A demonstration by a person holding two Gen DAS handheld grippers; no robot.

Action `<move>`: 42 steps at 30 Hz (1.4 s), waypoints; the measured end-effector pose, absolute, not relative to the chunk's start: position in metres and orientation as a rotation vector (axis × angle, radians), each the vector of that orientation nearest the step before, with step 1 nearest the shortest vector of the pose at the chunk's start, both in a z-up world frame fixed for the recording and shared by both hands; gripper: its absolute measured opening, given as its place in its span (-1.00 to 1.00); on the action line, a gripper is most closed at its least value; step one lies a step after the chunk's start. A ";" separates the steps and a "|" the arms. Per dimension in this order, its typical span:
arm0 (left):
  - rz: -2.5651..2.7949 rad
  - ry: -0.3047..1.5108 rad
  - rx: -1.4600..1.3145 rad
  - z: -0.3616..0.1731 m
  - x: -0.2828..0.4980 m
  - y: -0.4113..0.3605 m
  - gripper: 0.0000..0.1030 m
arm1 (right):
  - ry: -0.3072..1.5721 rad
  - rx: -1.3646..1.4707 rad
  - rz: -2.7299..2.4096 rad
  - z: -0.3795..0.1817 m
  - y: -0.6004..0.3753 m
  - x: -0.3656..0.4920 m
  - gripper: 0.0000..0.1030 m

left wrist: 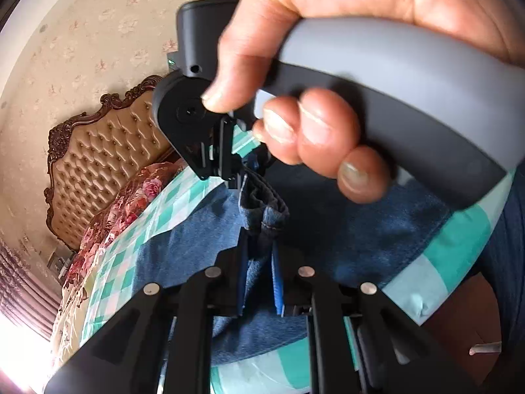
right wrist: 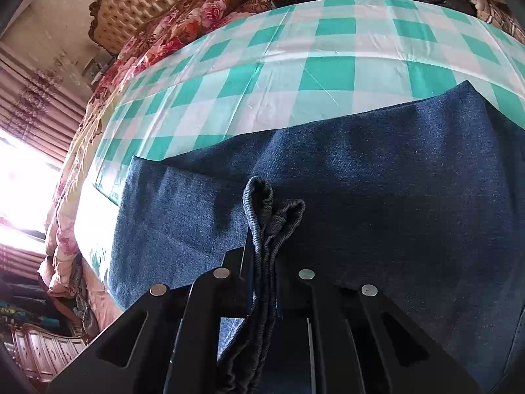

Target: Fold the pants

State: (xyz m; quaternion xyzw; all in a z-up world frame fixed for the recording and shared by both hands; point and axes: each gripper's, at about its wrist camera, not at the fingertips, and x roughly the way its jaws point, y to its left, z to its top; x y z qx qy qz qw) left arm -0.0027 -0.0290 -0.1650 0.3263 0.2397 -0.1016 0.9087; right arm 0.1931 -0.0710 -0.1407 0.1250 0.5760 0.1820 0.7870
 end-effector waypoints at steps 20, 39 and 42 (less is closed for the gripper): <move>-0.385 0.543 0.499 -0.173 -0.010 -0.042 0.14 | 1.181 0.355 0.321 -0.153 -0.119 0.182 -0.69; 0.016 0.868 -0.191 -0.162 0.053 0.197 -0.97 | 0.995 -0.138 0.263 -0.154 -0.057 0.093 0.08; -0.029 0.851 -0.166 -0.146 0.071 0.190 -0.97 | 0.989 -0.155 0.293 -0.157 -0.060 0.092 0.10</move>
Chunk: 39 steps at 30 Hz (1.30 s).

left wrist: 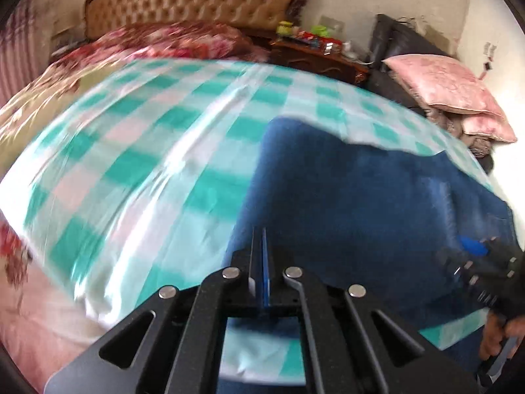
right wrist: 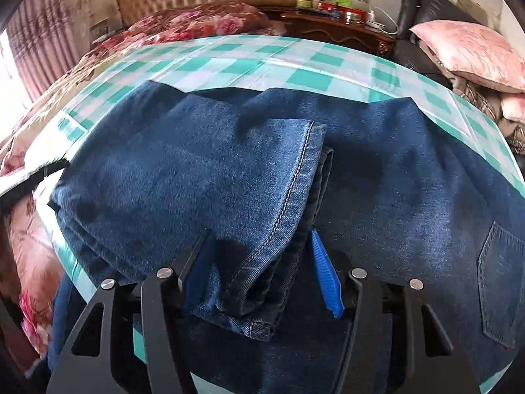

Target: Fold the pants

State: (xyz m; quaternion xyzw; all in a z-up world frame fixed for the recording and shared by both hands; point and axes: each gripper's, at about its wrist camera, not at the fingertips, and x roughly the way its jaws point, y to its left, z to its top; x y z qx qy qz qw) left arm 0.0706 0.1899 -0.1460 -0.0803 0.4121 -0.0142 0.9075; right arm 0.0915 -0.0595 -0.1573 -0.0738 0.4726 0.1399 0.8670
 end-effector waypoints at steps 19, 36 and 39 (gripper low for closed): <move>0.045 0.937 -0.096 -0.129 0.200 0.192 -0.29 | 0.981 -0.162 0.319 -0.155 -0.062 0.085 0.15; 0.045 0.928 -0.271 -0.164 0.054 0.212 -0.26 | 0.895 -0.173 0.215 -0.119 -0.058 0.099 0.23; 0.027 0.925 -0.266 -0.173 0.051 0.207 -0.39 | 0.876 -0.175 0.161 -0.115 -0.054 0.118 0.23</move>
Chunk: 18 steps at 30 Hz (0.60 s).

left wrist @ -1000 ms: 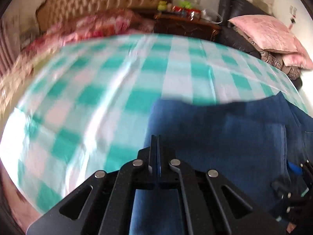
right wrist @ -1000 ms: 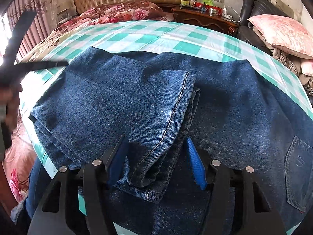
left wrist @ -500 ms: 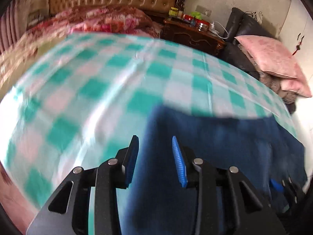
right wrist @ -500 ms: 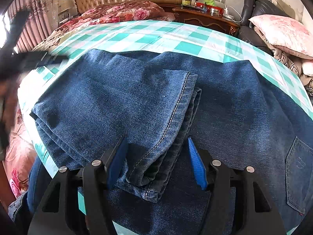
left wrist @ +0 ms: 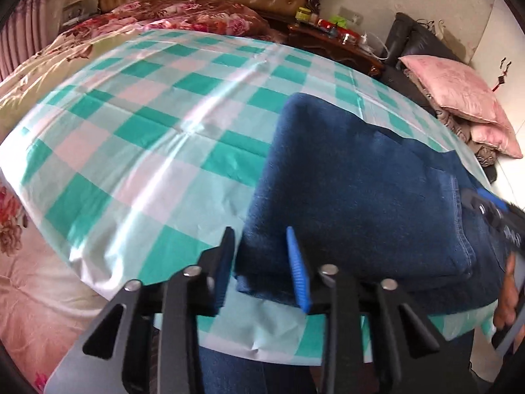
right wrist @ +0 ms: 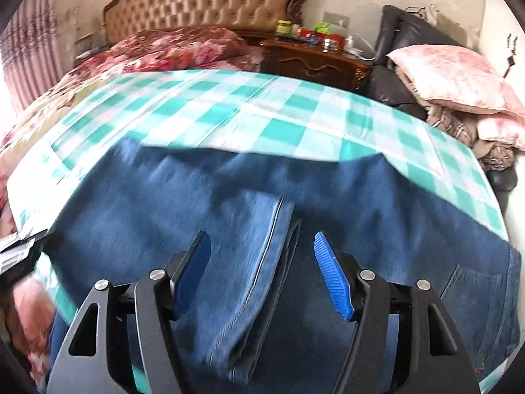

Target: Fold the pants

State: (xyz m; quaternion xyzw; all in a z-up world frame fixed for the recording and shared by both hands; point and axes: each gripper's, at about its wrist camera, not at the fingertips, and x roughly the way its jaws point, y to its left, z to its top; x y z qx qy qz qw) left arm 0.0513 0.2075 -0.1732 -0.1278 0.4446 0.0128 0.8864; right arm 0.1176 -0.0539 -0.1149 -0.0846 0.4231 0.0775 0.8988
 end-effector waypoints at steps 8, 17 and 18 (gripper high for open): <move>0.008 0.879 -0.237 -0.180 0.048 0.205 -0.38 | 0.958 -0.215 0.084 -0.151 -0.054 0.143 0.13; 0.012 0.861 -0.249 -0.181 0.049 0.211 -0.23 | 0.950 -0.264 0.055 -0.153 -0.046 0.140 0.14; 0.007 0.859 -0.253 -0.181 0.049 0.212 -0.23 | 0.949 -0.268 0.054 -0.152 -0.046 0.140 0.14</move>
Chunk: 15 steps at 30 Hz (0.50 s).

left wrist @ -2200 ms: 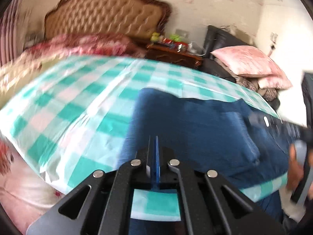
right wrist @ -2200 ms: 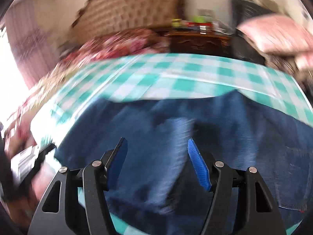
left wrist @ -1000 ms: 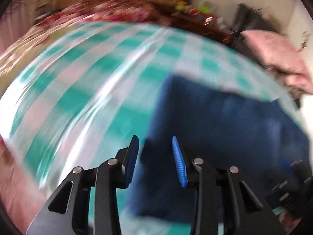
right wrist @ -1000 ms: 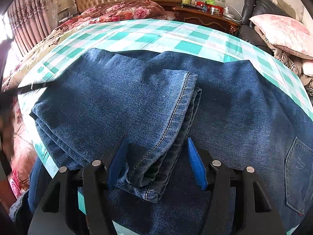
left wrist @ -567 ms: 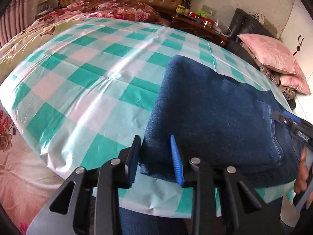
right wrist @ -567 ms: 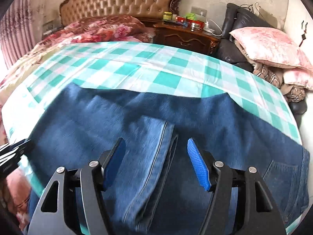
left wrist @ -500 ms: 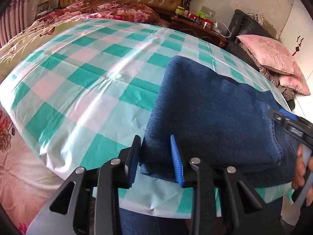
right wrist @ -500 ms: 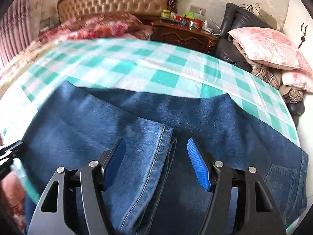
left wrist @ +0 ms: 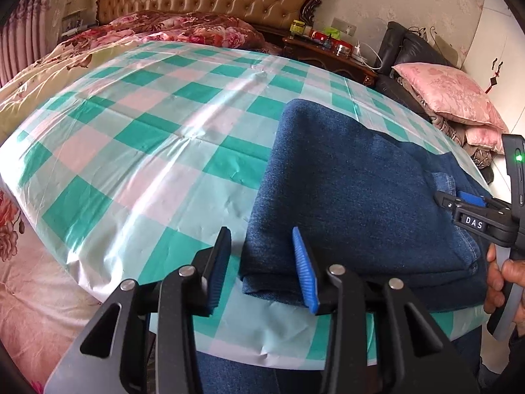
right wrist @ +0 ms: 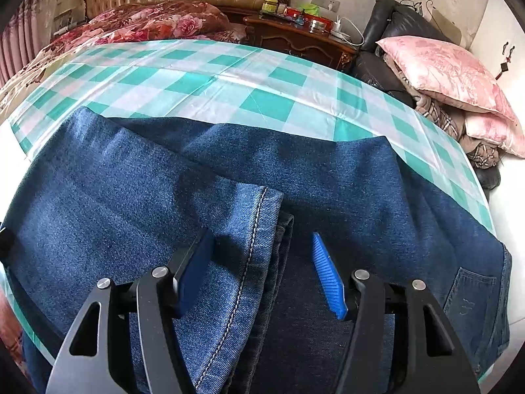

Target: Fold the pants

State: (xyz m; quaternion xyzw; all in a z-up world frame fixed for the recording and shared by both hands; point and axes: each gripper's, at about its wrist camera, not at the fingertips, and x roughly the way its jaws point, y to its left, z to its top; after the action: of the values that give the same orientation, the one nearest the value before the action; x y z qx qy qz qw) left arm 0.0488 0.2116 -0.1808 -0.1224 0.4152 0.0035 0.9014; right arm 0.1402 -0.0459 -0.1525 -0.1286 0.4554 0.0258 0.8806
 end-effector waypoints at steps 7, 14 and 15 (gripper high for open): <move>-0.053 0.872 -0.290 -0.180 0.049 0.216 -0.45 | 0.957 -0.256 0.062 -0.152 -0.048 0.142 0.14; -0.133 0.865 -0.387 -0.170 0.046 0.225 -0.70 | 0.948 -0.279 0.055 -0.153 -0.046 0.141 0.16; -0.135 0.862 -0.386 -0.168 0.046 0.223 -0.70 | 0.947 -0.281 0.055 -0.153 -0.045 0.141 0.16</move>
State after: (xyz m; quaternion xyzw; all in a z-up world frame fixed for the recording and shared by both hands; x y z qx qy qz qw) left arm 0.0457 0.2233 -0.1683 -0.1859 0.4148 -0.0648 0.8884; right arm 0.1405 -0.0453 -0.1525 -0.1349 0.4542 0.0264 0.8802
